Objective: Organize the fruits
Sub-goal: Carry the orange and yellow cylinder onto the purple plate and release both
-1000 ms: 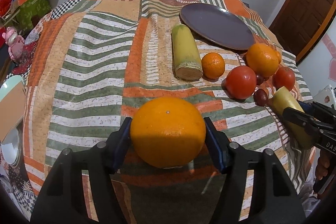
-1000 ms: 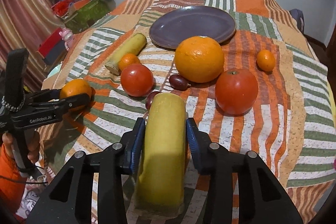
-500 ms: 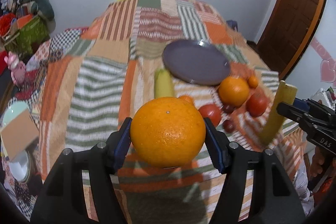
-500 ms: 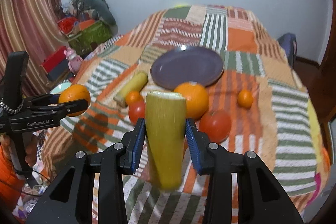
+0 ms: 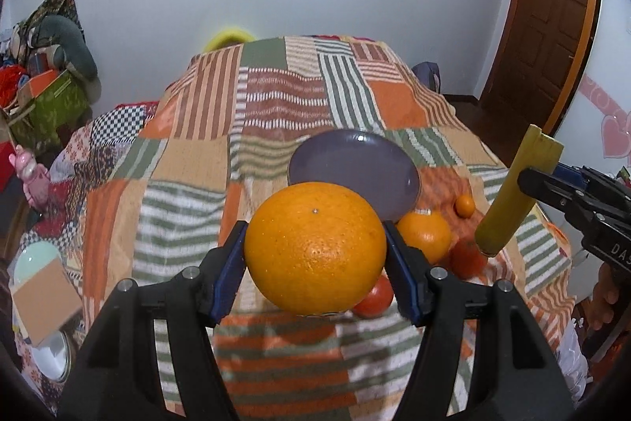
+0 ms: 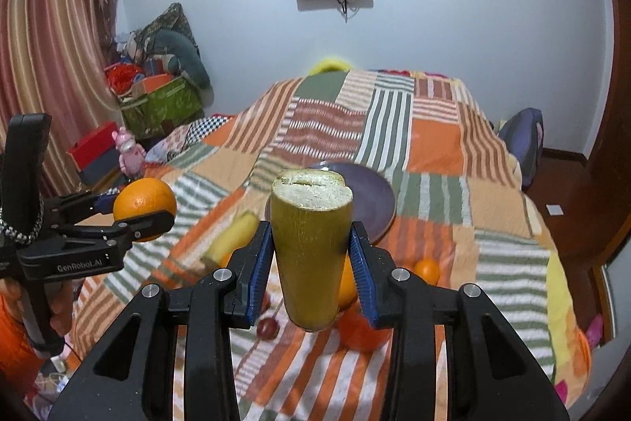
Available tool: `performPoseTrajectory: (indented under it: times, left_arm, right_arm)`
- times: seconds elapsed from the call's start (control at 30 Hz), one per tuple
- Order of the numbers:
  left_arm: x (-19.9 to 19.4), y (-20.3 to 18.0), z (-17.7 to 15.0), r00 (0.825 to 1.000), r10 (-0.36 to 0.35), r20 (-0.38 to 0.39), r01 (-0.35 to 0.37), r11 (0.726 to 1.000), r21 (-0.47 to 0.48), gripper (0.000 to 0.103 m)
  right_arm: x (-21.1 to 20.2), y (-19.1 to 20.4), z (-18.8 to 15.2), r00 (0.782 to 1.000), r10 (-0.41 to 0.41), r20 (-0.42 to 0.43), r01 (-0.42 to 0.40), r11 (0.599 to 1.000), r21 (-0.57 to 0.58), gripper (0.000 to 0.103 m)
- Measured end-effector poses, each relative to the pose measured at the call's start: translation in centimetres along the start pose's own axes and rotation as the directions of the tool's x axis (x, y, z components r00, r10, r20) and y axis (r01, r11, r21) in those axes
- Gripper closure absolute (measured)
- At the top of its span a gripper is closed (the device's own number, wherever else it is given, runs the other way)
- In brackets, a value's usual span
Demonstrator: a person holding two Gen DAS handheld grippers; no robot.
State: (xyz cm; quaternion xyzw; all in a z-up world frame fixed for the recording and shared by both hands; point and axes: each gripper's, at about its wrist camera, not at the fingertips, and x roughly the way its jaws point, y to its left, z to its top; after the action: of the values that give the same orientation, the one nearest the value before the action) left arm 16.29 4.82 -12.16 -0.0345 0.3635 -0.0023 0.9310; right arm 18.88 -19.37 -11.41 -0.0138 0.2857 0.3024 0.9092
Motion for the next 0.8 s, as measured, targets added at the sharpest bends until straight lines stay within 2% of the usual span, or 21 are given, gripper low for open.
performPoseTrajectory:
  times: [0.33,0.63,0.8]
  left_arm:
    - [2.1,-1.4,3.4,1.0,-0.006,0.03,0.005,1.0,0.027,0.038]
    - [5.8,-1.3,5.4,1.0,-0.003,0.028,0.002,1.0,0.031,0.038]
    - [8.9,-1.1,6.0,1.0,-0.005,-0.003,0.005,1.0,0.024,0.038]
  right_arm:
    - [1.8,-1.1,2.0,1.0,-0.001,0.027,0.0,1.0,0.002,0.068]
    - [5.8,-2.3,2.7,1.0,0.012,-0.028,-0.012,1.0,0.007,0.068]
    - [8.2,-2.8,2.8,0.997,0.017,-0.075,-0.017,1.0,-0.006,0.068]
